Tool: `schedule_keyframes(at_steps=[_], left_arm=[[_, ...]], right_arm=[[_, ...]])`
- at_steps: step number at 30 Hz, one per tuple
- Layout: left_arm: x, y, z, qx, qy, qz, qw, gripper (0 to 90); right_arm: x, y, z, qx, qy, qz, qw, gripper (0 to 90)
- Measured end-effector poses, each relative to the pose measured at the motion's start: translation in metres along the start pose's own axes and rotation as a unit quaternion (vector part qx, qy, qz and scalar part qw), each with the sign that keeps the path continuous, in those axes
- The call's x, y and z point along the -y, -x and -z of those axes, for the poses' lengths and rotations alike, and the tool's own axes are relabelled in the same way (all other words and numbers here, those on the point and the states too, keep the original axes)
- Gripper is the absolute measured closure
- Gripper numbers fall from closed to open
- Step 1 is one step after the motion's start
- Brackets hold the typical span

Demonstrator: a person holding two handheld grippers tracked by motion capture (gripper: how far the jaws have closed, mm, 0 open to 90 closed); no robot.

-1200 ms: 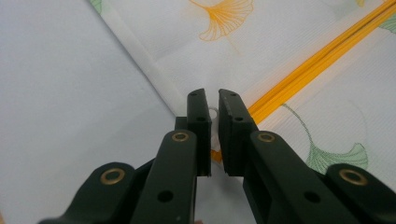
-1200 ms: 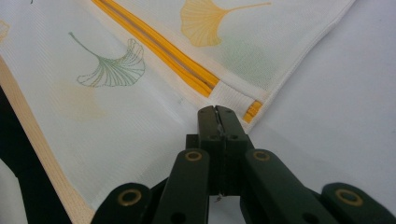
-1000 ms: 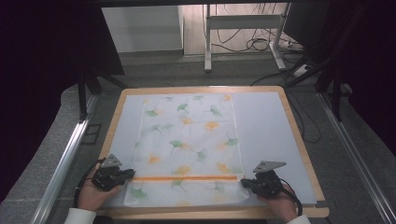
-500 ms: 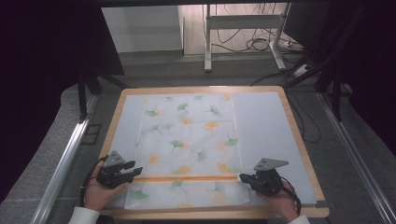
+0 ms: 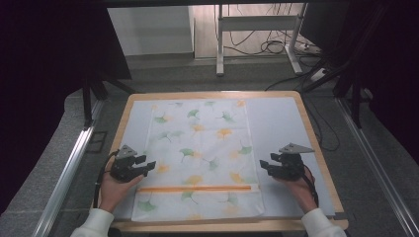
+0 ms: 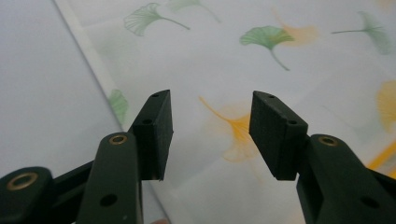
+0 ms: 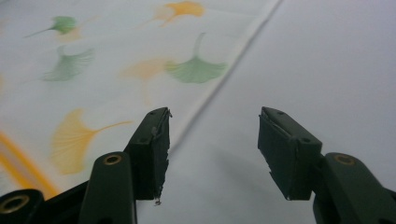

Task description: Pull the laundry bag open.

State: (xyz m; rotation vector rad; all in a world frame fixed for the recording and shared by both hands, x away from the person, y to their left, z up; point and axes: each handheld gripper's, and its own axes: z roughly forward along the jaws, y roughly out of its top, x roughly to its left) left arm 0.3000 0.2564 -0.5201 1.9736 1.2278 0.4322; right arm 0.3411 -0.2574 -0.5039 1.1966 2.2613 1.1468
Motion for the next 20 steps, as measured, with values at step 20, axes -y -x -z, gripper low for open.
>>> schedule_keyframes(at_steps=[20], left_arm=[[0.012, -0.012, 0.009, -0.024, -0.001, 0.014, 0.9996, 41.4]], right_arm=[[0.012, 0.007, 0.015, -0.003, 0.017, 0.004, 0.9998, 41.0]])
